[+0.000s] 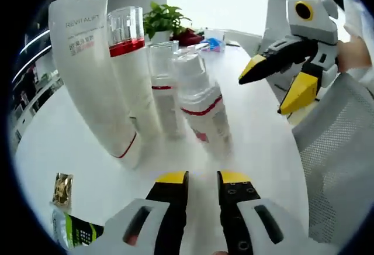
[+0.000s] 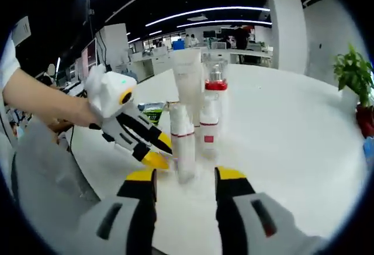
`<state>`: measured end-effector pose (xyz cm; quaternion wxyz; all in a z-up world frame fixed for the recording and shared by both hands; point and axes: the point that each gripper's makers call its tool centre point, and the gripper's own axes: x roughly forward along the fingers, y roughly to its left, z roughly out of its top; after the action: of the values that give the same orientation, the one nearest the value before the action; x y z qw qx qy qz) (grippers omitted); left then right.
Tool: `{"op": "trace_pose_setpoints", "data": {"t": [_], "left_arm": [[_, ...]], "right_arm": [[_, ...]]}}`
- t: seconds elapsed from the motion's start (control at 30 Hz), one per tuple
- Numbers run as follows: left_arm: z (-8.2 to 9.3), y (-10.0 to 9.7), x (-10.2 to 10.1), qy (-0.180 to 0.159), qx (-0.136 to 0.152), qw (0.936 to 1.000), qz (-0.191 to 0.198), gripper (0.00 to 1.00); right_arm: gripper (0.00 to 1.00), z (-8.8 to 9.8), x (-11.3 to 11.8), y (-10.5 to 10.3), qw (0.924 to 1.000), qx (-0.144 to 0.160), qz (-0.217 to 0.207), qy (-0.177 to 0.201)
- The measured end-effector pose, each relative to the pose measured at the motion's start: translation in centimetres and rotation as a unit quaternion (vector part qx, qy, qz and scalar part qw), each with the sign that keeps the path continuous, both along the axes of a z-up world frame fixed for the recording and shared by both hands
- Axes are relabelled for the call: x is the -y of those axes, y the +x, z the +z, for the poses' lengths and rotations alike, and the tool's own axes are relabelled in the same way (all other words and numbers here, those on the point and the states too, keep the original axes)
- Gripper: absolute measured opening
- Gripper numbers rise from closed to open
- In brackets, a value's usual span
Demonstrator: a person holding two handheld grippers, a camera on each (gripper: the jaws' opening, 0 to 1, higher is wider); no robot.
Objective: Arrange the skincare products in the storage area until every visible bottle or jar stands upright without overlapping.
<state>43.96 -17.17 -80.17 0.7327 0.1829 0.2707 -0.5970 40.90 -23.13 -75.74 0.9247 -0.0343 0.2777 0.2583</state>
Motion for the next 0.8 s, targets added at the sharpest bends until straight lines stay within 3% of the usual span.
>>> {"op": "trace_pose_setpoints", "data": {"t": [0.13, 0.2, 0.27, 0.57, 0.73, 0.8], "left_arm": [[0.1, -0.3, 0.2, -0.006, 0.002, 1.0, -0.006, 0.21], [-0.2, -0.4, 0.4, -0.007, -0.004, 1.0, -0.005, 0.2], [-0.7, -0.4, 0.3, -0.003, -0.007, 1.0, -0.003, 0.2], [-1.0, -0.6, 0.0, -0.004, -0.012, 0.9999, 0.003, 0.2], [-0.7, -0.6, -0.3, -0.004, -0.017, 0.9997, 0.019, 0.22], [-0.5, -0.5, -0.7, -0.006, -0.02, 0.9992, 0.034, 0.23]], "right_arm": [[0.37, -0.5, -1.7, 2.1, 0.9982, 0.013, 0.058, -0.002], [0.38, -1.5, -2.1, 3.5, 0.9956, 0.017, 0.085, -0.036], [0.37, -2.9, -2.1, 4.0, 0.9924, -0.007, 0.101, -0.069], [0.33, -4.6, -2.6, 5.2, 0.9873, -0.006, 0.115, -0.11], [0.22, -6.4, -1.8, 5.2, 0.9771, -0.006, 0.122, -0.174], [0.21, -6.2, -2.0, 4.9, 0.9767, 0.009, 0.123, -0.176]]}}
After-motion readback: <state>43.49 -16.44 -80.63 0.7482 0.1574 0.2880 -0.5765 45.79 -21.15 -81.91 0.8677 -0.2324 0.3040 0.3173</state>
